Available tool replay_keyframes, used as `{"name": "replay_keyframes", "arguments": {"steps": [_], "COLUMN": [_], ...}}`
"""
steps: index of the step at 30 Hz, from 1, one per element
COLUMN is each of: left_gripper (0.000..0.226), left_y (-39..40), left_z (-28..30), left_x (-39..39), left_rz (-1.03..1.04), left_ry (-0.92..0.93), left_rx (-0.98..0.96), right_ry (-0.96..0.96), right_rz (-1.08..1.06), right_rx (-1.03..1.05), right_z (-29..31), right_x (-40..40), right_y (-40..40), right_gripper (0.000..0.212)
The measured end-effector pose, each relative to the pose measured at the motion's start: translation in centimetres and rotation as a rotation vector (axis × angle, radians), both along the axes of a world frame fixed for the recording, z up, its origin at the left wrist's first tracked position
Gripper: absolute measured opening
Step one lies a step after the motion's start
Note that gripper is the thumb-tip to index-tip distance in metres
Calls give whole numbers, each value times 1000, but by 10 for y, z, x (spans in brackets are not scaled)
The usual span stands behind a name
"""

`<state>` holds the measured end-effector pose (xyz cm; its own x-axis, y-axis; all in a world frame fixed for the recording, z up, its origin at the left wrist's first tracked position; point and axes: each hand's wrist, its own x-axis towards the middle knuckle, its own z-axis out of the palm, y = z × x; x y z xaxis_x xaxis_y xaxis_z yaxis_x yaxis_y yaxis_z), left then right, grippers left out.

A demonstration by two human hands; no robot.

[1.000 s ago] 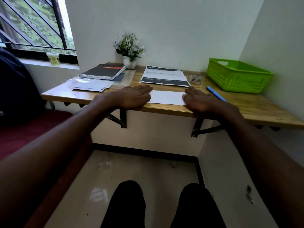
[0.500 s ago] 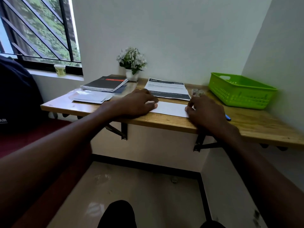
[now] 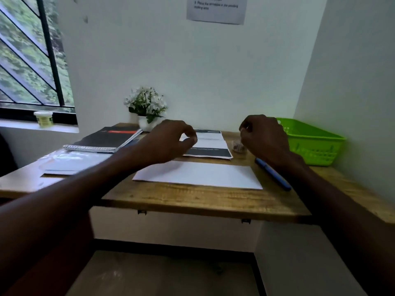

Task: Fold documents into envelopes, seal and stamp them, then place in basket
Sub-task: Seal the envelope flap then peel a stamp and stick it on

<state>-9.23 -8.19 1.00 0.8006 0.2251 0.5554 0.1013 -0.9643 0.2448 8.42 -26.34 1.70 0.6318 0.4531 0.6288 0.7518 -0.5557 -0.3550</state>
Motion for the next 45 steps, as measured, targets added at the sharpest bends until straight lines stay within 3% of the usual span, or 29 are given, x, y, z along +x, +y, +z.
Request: {"name": "replay_keyframes", "arguments": {"steps": [4,8,13,18,22,24,27,30,33,38,45], "left_gripper": [25,27,22,19,24,27,28,25,20,25,21], "left_y": [7,12,20,32,36,35,36,38,44,51,44], "left_z": [15,10,-10,-20,-22,-20,-20,-23,-24,-19,-18], "left_x": [60,112,141,140,139,138,139,142,146,138,135], "left_rz": [49,80,77,48,67,71,78,72,48,-185,-334], "left_ry": [26,32,-58,-109,-73,-78,-91,-129,-188,-204,-261], "left_rx": [-29,-50,-26,-146,-245,-271,-285,-331,-429,-680,-694], "right_ry": [257,-20,-171,-94,-4,22,14,-23,-62,-83,-119], "right_rz": [160,-17,-88,-132,-97,-47,-9,111,205,321,377], "right_rx": [211,-76,-323,-478,-552,-514,-441,-241,-71,38,93], "right_z": [10,-2,-20,-12,-6,-12,-22,-22,-21,-24,-29], "right_x": [35,56,65,63,68,71,74,77,79,80,80], "right_y": [33,54,51,40,38,40,44,45,46,52,53], "right_gripper": [47,57,63,72,50,32,37,12,14,20,18]}}
